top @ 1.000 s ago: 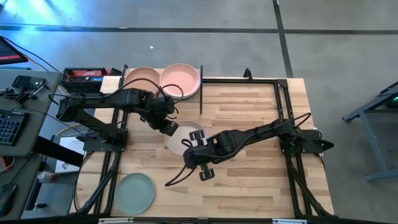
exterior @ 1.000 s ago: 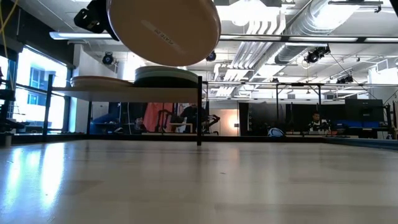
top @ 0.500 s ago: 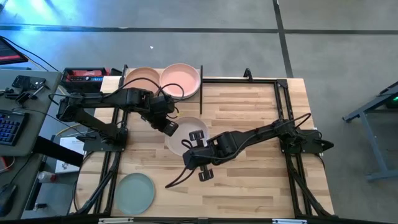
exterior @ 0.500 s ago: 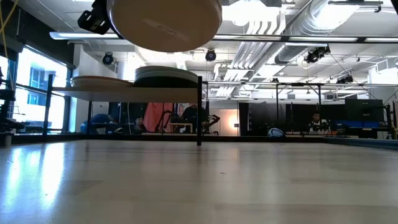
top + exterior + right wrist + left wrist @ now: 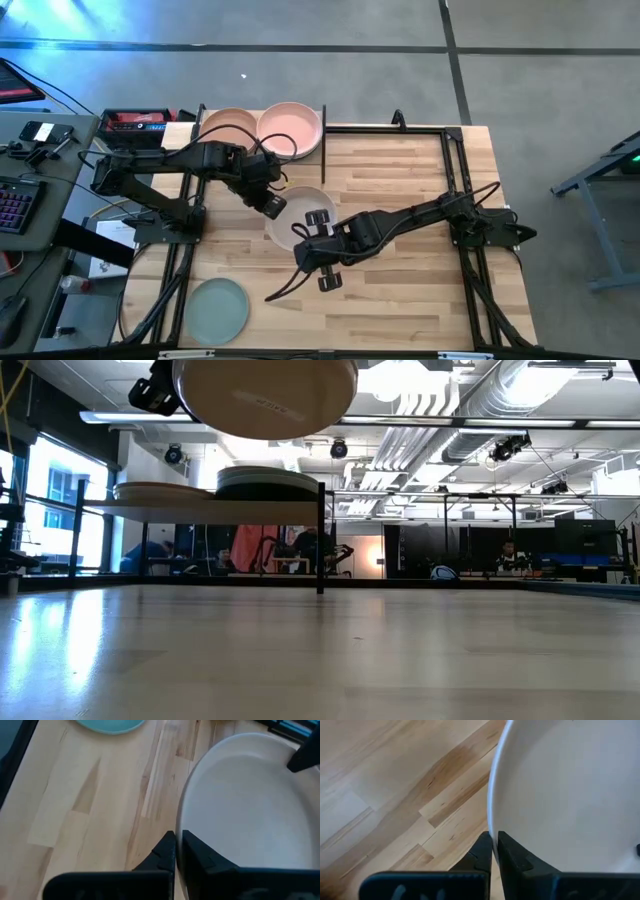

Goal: Place and stack plates onto a shelf
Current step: Stack the white plate on top of the pink plate on the shelf

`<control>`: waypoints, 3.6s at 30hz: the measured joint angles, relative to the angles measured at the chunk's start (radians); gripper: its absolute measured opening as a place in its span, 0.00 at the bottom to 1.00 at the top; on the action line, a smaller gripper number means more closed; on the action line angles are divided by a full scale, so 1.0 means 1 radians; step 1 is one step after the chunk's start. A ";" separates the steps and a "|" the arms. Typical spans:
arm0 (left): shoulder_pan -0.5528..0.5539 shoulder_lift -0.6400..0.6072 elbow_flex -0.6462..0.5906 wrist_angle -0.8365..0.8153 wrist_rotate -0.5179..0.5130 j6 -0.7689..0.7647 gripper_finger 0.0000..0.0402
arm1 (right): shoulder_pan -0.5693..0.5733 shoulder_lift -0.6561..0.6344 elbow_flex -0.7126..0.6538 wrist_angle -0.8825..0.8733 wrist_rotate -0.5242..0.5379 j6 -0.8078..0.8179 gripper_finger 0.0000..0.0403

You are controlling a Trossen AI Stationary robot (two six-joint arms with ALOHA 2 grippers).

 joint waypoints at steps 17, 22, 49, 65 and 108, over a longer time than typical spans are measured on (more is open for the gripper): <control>0.027 -0.002 0.000 -0.107 0.000 0.064 0.00 | -0.001 -0.003 0.016 -0.019 -0.001 0.148 0.35; 0.062 -0.002 0.000 -0.186 -0.017 0.090 0.00 | -0.005 -0.033 0.016 -0.013 0.008 0.174 0.39; 0.682 -0.175 -0.001 -0.213 -0.025 0.259 0.00 | -0.240 -0.079 0.017 -0.281 0.040 -0.162 0.39; 1.029 -0.189 -0.001 -0.211 -0.084 0.248 0.00 | -0.453 -0.077 0.017 -0.278 -0.118 -0.350 0.39; 1.140 -0.102 0.000 -0.264 -0.234 0.177 0.00 | -0.562 -0.077 0.017 -0.299 -0.218 -0.483 0.39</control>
